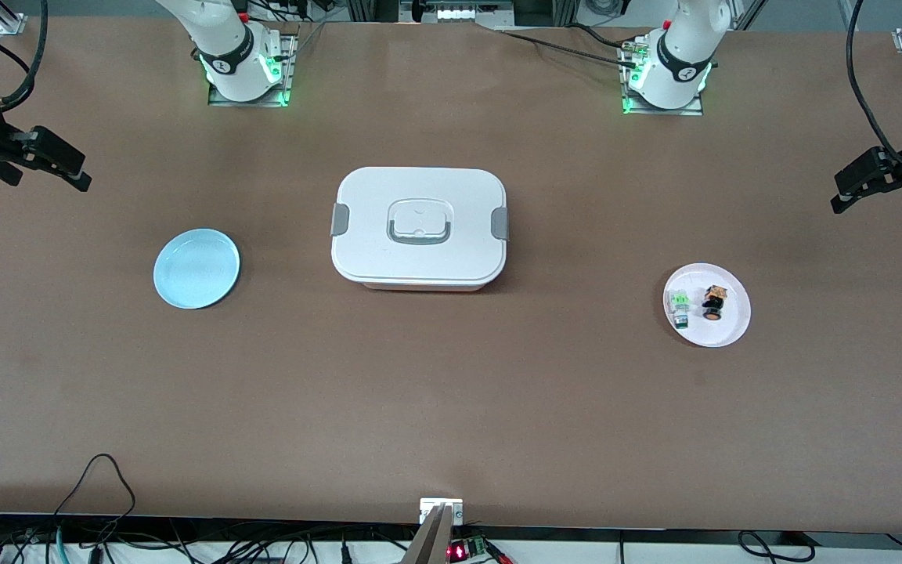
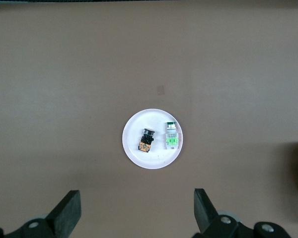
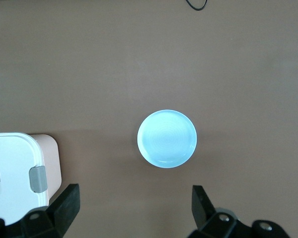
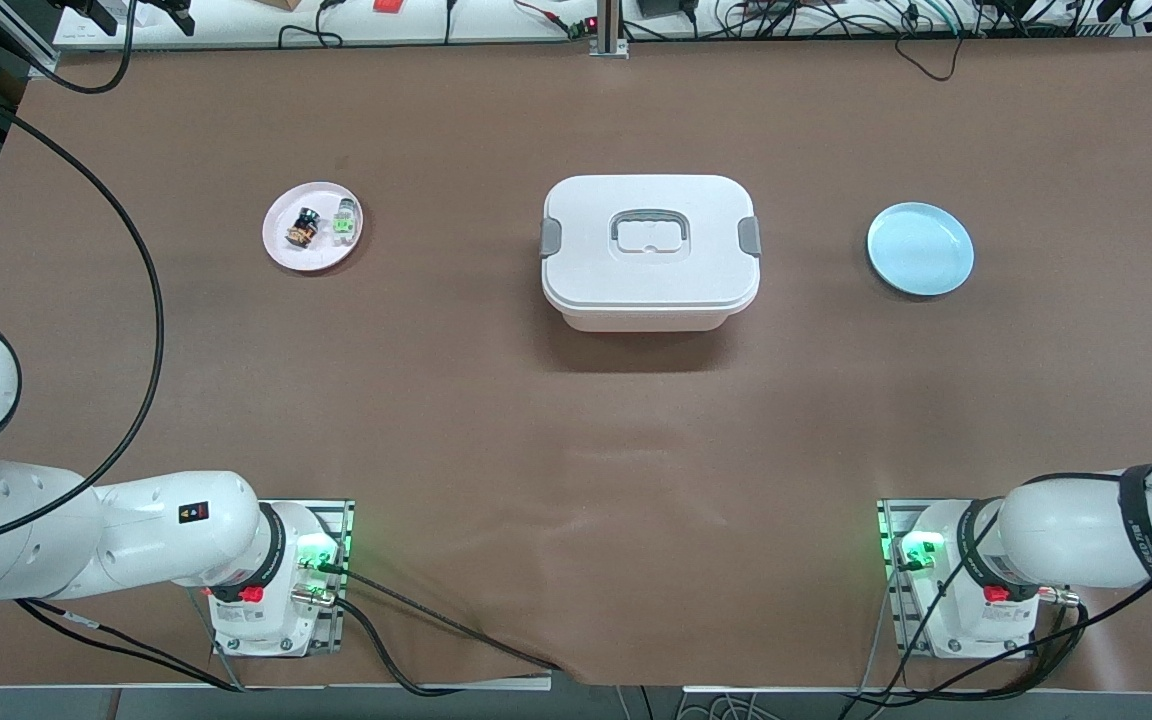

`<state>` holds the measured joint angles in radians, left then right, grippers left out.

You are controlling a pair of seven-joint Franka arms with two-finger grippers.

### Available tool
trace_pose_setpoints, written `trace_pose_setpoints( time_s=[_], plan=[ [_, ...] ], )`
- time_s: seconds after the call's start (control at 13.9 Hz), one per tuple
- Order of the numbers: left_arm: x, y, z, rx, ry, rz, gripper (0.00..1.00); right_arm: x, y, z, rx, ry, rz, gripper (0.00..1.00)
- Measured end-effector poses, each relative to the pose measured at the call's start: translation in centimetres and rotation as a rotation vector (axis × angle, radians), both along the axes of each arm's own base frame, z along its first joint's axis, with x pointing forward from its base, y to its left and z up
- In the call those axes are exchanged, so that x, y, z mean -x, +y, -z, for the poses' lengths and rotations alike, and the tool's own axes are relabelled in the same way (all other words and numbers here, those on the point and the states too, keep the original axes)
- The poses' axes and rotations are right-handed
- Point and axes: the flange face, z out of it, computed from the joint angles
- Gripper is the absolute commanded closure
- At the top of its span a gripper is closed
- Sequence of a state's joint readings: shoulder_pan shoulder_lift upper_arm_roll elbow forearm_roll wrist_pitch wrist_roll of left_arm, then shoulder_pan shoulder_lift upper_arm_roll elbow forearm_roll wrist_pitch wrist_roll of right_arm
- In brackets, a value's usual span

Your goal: Transfer orange switch to right arm and place

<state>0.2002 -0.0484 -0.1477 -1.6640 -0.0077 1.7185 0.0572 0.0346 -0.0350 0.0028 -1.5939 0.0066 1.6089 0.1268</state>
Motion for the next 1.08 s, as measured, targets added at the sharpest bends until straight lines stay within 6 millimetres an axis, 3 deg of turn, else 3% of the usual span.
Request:
trace_pose_setpoints(
  time_s=[0.43,0.72,1.08],
  plan=[
    [-1.5,0.2,1.3,0.007,0.01,0.003,0.0,0.1,0.0,0.1,0.001,0.011,0.0,0.0],
    [-3.7,-0.2,4.3,0.021,0.052,0.017,0.0,0.4,0.0,0.0,0.014,0.022,-0.003,0.0],
    [-5.2,-2.5,8.2,0.032,0.12,0.067,0.0,0.5,0.5,0.1,0.016,0.025,-0.012,0.0]
  ],
)
